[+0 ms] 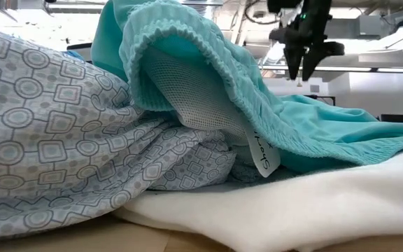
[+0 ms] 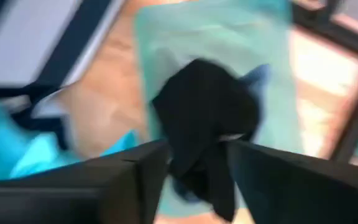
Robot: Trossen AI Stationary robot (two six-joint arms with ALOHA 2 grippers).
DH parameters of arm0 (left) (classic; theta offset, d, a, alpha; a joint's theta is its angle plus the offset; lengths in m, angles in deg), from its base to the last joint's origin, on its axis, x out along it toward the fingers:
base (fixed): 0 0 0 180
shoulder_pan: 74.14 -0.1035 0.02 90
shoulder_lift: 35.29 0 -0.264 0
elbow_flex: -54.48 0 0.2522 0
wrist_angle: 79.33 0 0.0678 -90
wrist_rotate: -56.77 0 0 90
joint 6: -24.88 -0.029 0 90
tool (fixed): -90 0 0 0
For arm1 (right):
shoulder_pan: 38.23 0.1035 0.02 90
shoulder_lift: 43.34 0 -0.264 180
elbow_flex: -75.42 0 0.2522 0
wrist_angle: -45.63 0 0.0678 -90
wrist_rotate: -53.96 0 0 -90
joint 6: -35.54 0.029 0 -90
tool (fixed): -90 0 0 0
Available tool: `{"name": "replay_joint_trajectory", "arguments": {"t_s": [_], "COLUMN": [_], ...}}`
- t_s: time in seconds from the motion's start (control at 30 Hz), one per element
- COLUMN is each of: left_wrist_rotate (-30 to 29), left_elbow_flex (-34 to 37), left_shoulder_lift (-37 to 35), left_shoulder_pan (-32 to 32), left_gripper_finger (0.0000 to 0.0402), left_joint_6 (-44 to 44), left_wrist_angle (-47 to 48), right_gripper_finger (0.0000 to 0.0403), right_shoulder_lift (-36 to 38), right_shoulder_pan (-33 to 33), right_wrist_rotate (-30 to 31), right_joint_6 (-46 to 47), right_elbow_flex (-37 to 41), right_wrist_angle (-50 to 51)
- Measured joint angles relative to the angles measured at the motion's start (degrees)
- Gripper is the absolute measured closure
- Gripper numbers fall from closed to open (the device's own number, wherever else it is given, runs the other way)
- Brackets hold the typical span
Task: Pick & Place Cloths
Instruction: Put the black sock into the green bin
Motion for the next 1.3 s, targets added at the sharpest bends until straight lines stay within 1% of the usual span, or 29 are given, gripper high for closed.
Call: {"name": "replay_joint_trajectory", "arguments": {"t_s": [0.03, 0.1, 0.13, 0.17, 0.27, 0.4, 0.5, 0.67, 0.83, 0.97, 1.07, 1.3], "left_wrist_rotate": [0.00, 0.00, 0.00, 0.00, 0.00, 0.00, 0.00, -0.01, -0.08, -0.48, -0.46, -0.47], "left_elbow_flex": [0.00, 0.00, 0.00, 0.00, 0.00, 0.00, 0.00, 0.00, 0.00, 0.00, 0.00, 0.00], "left_shoulder_lift": [0.00, 0.00, 0.00, 0.00, 0.00, 0.00, 0.00, 0.00, 0.00, 0.00, 0.05, 0.09], "left_shoulder_pan": [0.00, 0.00, -0.01, -0.01, 0.00, -0.02, 0.00, 0.00, -0.02, -0.01, 0.00, -0.02], "left_gripper_finger": [0.0211, 0.0211, 0.0211, 0.0211, 0.0211, 0.0211, 0.0211, 0.0211, 0.0211, 0.0211, 0.0211, 0.0211], "left_joint_6": [0.00, -0.02, 0.04, 0.15, 0.31, 0.35, 0.43, 0.46, 0.48, 0.48, 0.50, 0.50], "left_wrist_angle": [0.00, 0.00, 0.00, 0.00, 0.00, 0.00, 0.00, 0.00, -0.02, -0.04, -0.05, -0.11], "right_gripper_finger": [0.0284, 0.0356, 0.0379, 0.0386, 0.0396, 0.0400, 0.0401, 0.0402, 0.0402, 0.0402, 0.0403, 0.0403], "right_shoulder_lift": [0.54, 1.11, 1.28, 1.36, 2.23, 4.04, 4.55, 4.24, 3.39, 1.36, -1.02, -6.51], "right_shoulder_pan": [0.36, 1.40, 1.92, 2.34, 2.27, 0.80, -1.33, -4.94, -7.36, -8.43, -8.60, -8.56], "right_wrist_rotate": [-0.91, -1.60, -1.60, -1.61, -2.79, -6.06, -7.85, -7.85, -7.76, -5.28, -4.58, -4.56], "right_joint_6": [-0.06, -1.36, -2.56, -3.00, -3.00, -3.06, -2.99, -0.51, 0.67, 4.55, 6.35, 6.48], "right_elbow_flex": [0.02, 0.03, 0.22, 0.69, 4.80, 14.14, 20.34, 27.10, 30.06, 30.29, 30.25, 30.23], "right_wrist_angle": [0.12, -0.44, -1.28, -2.44, -6.98, -15.15, -17.82, -19.80, -21.25, -20.10, -20.63, -20.60]}}
